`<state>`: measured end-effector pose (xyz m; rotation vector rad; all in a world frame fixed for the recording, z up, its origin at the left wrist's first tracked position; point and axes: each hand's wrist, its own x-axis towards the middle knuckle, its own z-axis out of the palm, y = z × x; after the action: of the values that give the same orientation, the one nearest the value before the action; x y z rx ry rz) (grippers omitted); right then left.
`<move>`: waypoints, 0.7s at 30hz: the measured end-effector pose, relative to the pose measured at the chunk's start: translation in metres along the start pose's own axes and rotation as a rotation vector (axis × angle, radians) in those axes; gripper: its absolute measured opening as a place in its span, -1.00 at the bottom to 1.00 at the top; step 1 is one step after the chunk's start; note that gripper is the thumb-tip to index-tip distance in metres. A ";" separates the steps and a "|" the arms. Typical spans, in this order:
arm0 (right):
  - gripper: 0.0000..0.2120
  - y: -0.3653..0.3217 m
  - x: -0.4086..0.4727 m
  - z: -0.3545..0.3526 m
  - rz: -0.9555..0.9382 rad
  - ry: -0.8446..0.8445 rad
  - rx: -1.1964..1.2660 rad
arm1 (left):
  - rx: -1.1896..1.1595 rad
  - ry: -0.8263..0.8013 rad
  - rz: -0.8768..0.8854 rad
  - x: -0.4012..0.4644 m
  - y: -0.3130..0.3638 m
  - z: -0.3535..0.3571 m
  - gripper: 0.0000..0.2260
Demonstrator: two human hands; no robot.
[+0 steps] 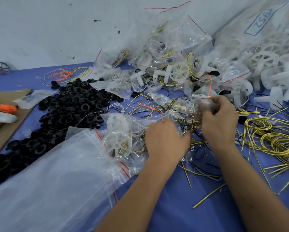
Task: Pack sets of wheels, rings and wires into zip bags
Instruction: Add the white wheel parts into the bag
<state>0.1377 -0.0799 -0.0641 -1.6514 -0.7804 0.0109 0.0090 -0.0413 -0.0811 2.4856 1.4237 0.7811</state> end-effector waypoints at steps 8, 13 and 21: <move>-0.89 -0.010 -0.001 0.004 0.319 -0.157 0.575 | 0.030 -0.092 0.004 0.002 -0.002 -0.003 -0.77; -0.97 -0.010 0.000 0.002 0.341 -0.185 0.602 | -0.171 -0.080 -0.062 0.004 -0.007 -0.004 -0.76; -0.96 -0.020 -0.002 -0.003 0.353 -0.370 0.866 | -0.625 0.112 -0.205 0.009 -0.013 -0.008 -0.64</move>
<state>0.1276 -0.0827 -0.0468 -0.9317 -0.6105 0.8120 -0.0005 -0.0275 -0.0761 1.8222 1.1985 1.1240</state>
